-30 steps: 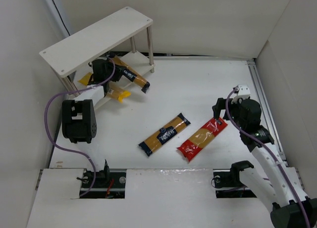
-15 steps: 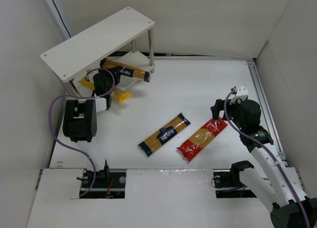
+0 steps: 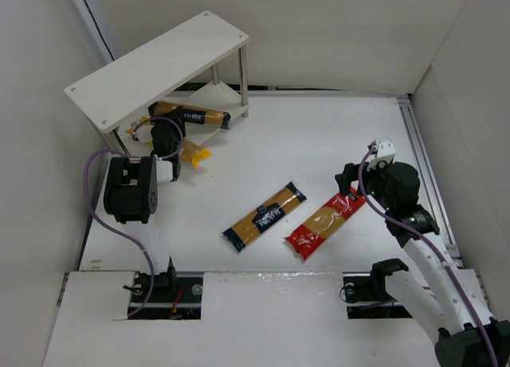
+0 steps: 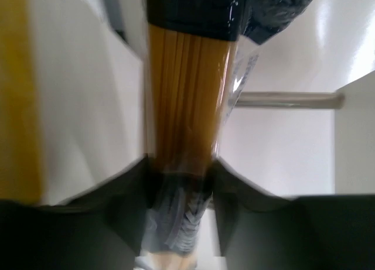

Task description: Place and organize the pasta boxes and bags onto the shelf

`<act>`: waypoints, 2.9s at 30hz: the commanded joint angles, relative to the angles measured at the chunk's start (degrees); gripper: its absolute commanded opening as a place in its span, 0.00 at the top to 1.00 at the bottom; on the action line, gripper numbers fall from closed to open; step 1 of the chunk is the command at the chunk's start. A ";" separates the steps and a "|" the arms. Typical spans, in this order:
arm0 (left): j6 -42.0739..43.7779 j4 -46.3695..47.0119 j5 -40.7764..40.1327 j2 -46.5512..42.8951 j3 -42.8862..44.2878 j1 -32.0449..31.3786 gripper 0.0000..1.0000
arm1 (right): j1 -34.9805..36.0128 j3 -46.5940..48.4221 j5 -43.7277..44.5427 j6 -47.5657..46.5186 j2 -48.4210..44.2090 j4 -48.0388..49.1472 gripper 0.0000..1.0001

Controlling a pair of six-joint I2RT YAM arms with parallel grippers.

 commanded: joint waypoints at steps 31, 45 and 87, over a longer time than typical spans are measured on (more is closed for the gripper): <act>36.13 -62.98 0.47 -0.34 35.58 -12.97 0.00 | 0.16 -0.70 -2.97 -0.07 -1.22 3.81 0.01; 34.55 -81.45 -13.16 11.00 53.34 -18.51 0.21 | 0.16 -0.71 -1.30 -0.07 -0.69 3.81 0.02; 50.62 -81.54 -18.17 -11.48 28.39 -29.75 0.00 | 0.16 -0.18 -4.72 -0.06 0.45 4.34 0.04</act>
